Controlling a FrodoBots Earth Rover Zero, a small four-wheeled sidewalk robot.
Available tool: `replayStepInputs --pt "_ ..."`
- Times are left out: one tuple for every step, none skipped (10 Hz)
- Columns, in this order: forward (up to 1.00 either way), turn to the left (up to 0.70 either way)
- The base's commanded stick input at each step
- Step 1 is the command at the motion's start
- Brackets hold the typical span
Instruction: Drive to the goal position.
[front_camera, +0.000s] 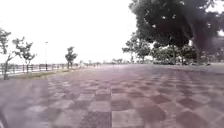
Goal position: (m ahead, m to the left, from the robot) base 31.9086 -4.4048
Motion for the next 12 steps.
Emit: replayStepInputs --pt "1.0 0.0" --pt "1.0 0.0" --pt "1.0 0.0" --pt "1.0 0.0" --pt "1.0 0.0" --pt "1.0 0.0" --pt "1.0 0.0" --pt "1.0 0.0" --pt "1.0 0.0" --pt "1.0 0.0" --pt "1.0 0.0" --pt "1.0 0.0"
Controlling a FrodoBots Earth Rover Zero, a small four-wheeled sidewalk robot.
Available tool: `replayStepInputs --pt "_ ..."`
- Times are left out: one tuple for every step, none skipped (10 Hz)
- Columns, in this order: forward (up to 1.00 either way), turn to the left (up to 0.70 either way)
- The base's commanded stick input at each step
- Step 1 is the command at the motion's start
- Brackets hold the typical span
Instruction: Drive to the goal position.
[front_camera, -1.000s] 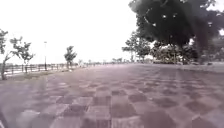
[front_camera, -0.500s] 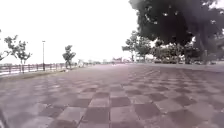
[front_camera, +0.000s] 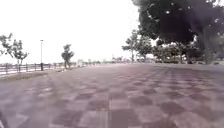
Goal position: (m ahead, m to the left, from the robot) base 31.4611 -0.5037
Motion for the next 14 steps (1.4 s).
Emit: replayStepInputs --pt "1.0 0.0" --pt "1.0 0.0" --pt "1.0 0.0" --pt "1.0 0.0" --pt "1.0 0.0" --pt "1.0 0.0" --pt "1.0 0.0" --pt "1.0 0.0" --pt "1.0 -0.09" --pt "1.0 -0.35" --pt "1.0 -0.4" --pt "1.0 -0.35" --pt "1.0 -0.24" --pt "1.0 -0.07"
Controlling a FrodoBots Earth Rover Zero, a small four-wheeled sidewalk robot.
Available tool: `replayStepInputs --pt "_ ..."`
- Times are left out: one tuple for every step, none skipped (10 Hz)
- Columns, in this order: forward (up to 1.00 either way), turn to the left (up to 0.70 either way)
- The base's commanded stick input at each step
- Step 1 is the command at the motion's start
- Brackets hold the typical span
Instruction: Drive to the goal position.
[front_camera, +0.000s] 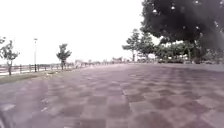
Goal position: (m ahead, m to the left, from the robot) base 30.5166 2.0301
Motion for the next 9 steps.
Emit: replayStepInputs --pt "1.0 0.0" --pt "1.0 0.0" --pt "1.0 0.0" --pt "1.0 0.0" --pt "1.0 0.0" --pt "1.0 0.0" --pt "1.0 0.0" --pt "1.0 0.0" --pt "1.0 0.0"
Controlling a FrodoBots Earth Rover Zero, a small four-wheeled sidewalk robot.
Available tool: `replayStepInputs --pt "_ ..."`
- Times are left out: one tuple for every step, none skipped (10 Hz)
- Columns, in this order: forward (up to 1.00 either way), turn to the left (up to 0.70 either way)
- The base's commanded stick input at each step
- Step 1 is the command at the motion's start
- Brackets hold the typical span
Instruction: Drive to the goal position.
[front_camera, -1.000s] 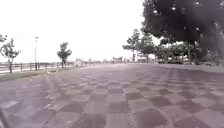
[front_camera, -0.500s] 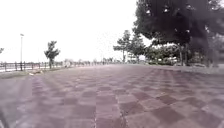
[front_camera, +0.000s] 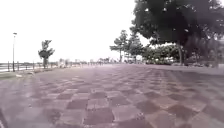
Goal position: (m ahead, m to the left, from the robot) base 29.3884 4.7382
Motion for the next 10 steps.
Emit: replayStepInputs --pt "1.0 0.0" --pt "1.0 0.0" --pt "1.0 0.0" --pt "1.0 0.0" --pt "1.0 0.0" --pt "1.0 0.0" --pt "1.0 0.0" --pt "1.0 0.0" --pt "1.0 0.0" --pt "1.0 0.0"
